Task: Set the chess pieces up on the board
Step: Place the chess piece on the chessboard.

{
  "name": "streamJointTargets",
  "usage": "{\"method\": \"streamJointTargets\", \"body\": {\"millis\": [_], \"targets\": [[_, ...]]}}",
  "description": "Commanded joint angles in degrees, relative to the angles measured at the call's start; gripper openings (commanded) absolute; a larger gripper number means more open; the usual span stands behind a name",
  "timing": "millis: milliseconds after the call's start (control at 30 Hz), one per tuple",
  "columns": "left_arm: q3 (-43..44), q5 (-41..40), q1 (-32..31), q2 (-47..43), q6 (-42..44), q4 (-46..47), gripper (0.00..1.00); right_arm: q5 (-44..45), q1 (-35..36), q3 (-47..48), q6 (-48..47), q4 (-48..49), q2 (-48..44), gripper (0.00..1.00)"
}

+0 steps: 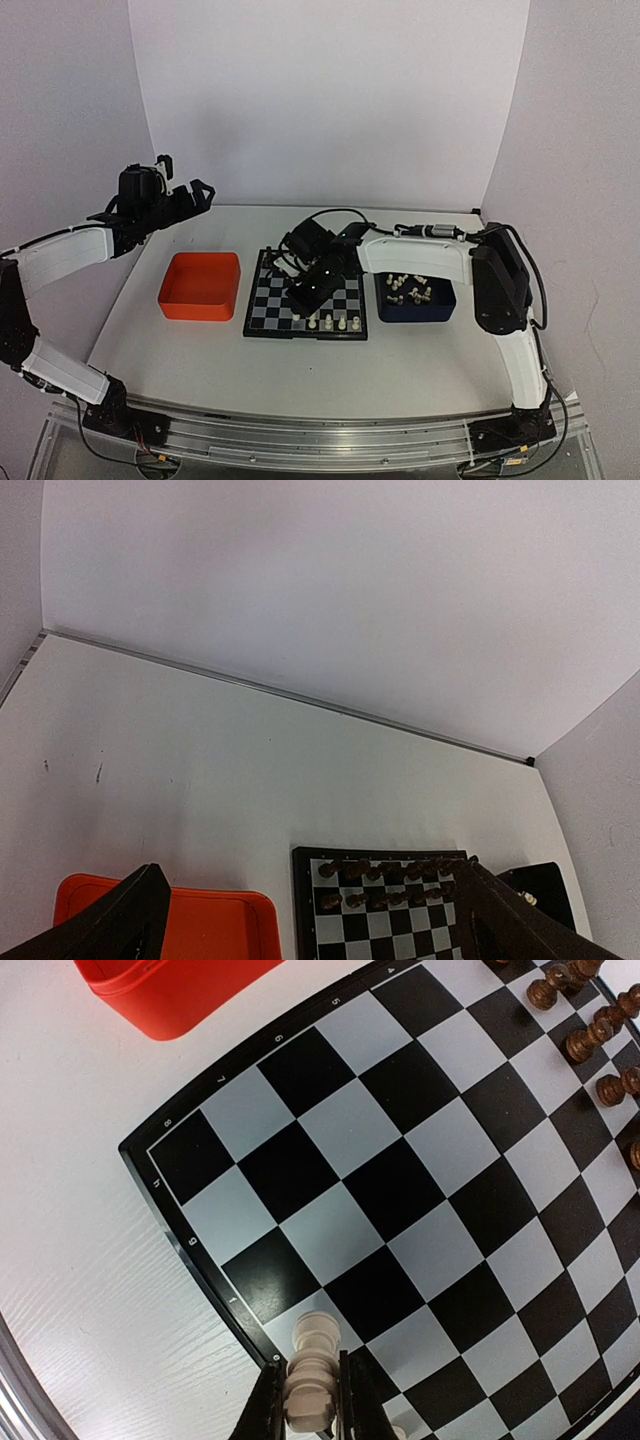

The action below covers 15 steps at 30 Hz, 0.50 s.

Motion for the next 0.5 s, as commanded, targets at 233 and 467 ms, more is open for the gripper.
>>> {"method": "streamJointTargets", "body": {"millis": [233, 467], "targets": [[-0.5, -0.8, -0.2, -2.2, 0.7, 0.6, 1.00, -1.3, -0.1, 1.2, -1.9, -1.7, 0.1, 0.00], [-0.8, -0.9, -0.1, -2.5, 0.3, 0.7, 1.00, -2.0, 0.0, 1.2, -1.9, -1.8, 0.4, 0.00]]}}
